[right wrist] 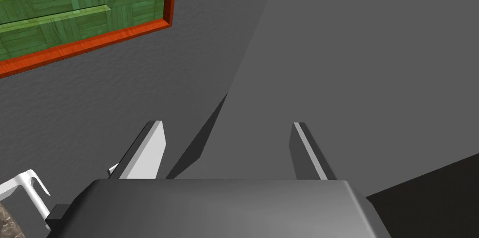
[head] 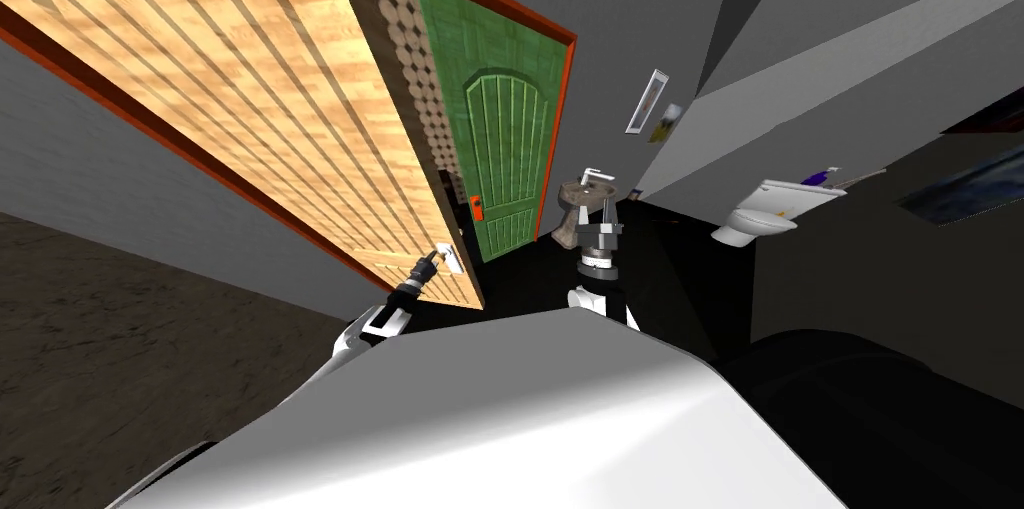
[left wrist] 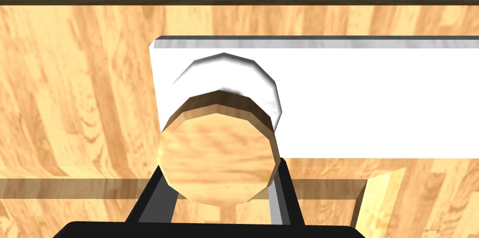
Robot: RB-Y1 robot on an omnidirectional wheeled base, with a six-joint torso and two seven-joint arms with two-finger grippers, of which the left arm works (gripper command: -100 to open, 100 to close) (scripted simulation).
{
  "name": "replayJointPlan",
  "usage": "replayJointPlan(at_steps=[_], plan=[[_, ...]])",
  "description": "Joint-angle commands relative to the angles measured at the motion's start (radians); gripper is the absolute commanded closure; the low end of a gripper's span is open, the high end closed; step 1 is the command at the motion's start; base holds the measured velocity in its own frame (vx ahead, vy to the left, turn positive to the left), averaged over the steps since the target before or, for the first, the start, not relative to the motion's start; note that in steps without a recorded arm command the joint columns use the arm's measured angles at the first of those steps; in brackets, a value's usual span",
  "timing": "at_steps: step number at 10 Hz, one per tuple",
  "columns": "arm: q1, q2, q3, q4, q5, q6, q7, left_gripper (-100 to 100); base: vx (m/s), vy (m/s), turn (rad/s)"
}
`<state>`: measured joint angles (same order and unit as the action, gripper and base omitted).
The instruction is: Pull the door open
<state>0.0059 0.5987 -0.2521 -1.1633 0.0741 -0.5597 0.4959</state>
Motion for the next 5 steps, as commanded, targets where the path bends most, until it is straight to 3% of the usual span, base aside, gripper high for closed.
replayJointPlan(at_steps=[1,5], plan=[[0.012,0.010,-0.020,0.002,-0.003,-0.028,0.014,100,-0.134,0.087,-0.041],[0.040,0.059,-0.055,-0.012,-0.005,-0.087,0.054,100,-0.140,0.106,-0.096]])
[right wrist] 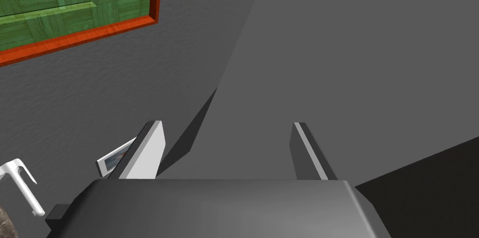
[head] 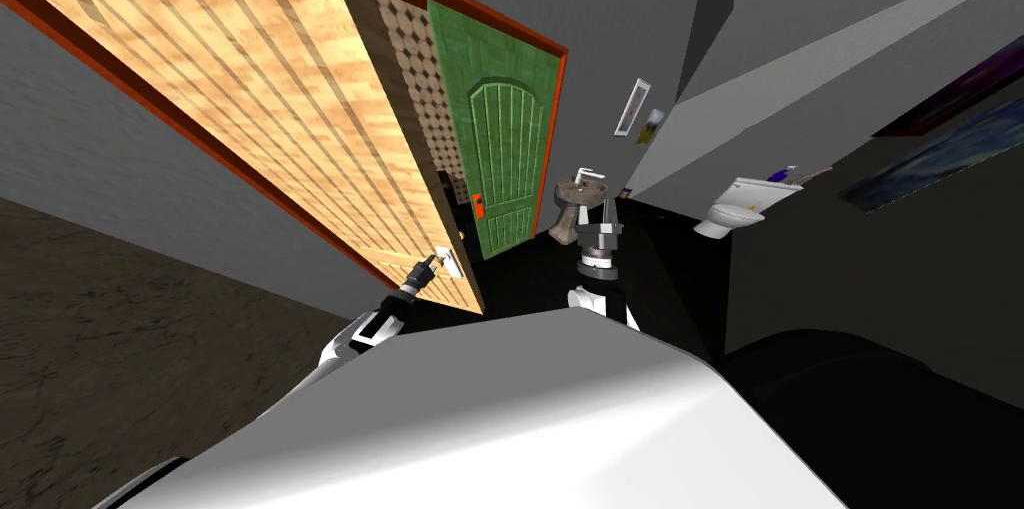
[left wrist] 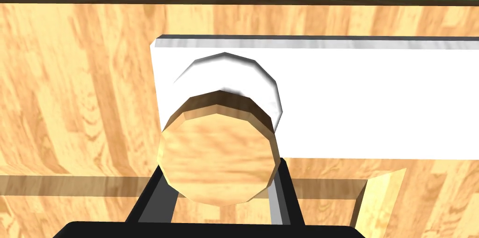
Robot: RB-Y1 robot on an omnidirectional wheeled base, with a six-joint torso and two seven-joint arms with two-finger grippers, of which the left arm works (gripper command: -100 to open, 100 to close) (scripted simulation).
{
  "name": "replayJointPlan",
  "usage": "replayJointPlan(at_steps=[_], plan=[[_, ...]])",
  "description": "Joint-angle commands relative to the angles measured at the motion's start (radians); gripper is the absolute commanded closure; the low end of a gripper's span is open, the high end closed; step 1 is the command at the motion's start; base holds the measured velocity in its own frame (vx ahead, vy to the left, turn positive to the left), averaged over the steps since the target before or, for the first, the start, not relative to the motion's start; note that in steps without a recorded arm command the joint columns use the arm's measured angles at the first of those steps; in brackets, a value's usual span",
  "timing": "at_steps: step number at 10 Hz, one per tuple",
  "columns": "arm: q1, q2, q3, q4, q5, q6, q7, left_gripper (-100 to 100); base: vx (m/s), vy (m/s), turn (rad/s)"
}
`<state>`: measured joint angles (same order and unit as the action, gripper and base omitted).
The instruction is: Pull the door open
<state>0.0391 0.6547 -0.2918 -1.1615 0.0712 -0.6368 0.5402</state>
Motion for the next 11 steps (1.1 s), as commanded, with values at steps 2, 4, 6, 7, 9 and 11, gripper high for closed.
replayJointPlan(at_steps=[2,4,6,7,9,11], plan=[[0.010,0.020,-0.013,0.006,-0.001,-0.033,0.016,100,-0.100,0.086,-0.072],[0.018,0.037,-0.024,0.010,-0.002,-0.062,0.029,100,-0.175,0.126,-0.156],[0.026,0.057,-0.036,0.014,-0.003,-0.094,0.044,100,-0.191,0.126,-0.135],[0.031,0.070,-0.043,0.016,-0.003,-0.114,0.053,100,-0.176,0.125,-0.112],[0.038,0.086,-0.053,0.020,-0.004,-0.140,0.065,100,-0.184,0.123,-0.095],[0.030,0.093,-0.047,0.037,-0.002,-0.143,0.067,100,-0.113,0.105,-0.059]])
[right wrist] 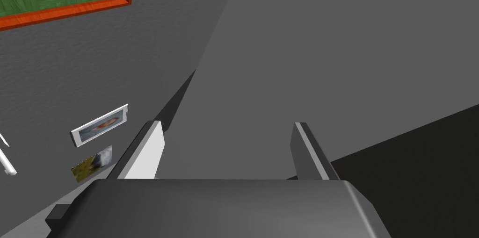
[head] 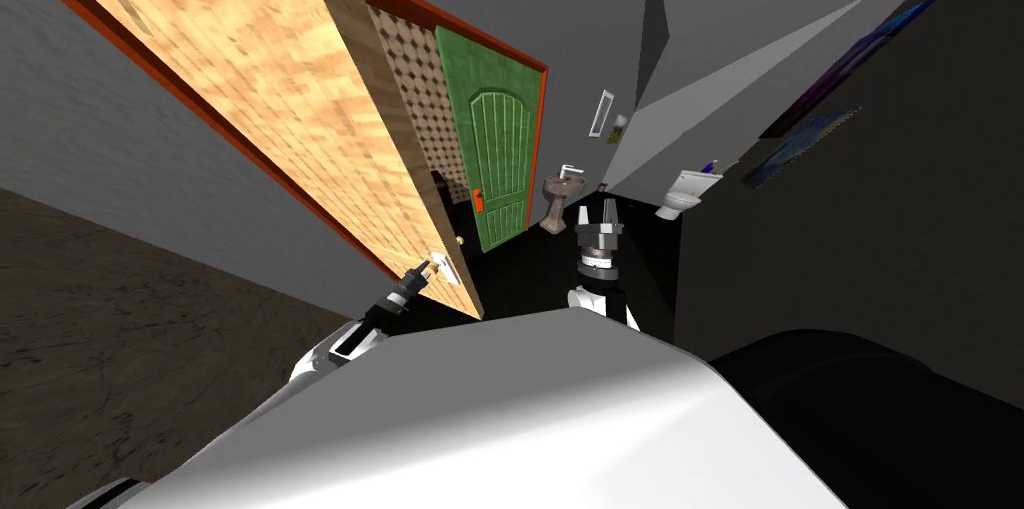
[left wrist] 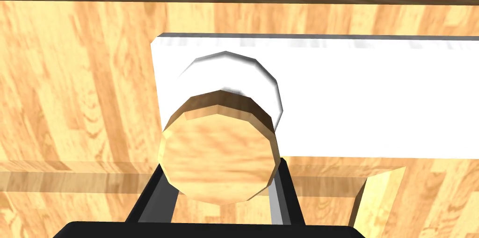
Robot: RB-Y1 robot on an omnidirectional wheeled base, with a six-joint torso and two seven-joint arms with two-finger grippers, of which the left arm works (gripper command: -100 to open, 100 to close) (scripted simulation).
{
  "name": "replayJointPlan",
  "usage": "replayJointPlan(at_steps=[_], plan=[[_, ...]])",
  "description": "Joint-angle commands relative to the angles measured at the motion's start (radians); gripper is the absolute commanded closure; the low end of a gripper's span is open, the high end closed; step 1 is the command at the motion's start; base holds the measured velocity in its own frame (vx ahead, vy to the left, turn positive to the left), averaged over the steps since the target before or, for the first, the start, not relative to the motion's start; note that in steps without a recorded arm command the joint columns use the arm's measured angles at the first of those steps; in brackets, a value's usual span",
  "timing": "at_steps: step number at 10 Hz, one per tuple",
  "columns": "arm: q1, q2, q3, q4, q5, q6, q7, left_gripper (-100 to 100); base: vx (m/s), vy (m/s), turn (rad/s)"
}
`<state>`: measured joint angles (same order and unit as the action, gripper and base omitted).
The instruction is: Pull the door open
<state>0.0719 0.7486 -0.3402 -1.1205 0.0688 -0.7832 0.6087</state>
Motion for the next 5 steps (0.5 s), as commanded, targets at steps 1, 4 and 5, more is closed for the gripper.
replayJointPlan(at_steps=[1,4,5], plan=[[0.005,0.011,-0.008,0.007,-0.001,-0.026,0.007,100,-0.088,0.080,-0.138],[0.013,0.032,-0.022,0.021,-0.002,-0.073,0.020,100,-0.161,0.123,-0.147],[0.015,0.036,-0.025,0.024,-0.002,-0.084,0.023,100,-0.158,0.149,-0.120]])
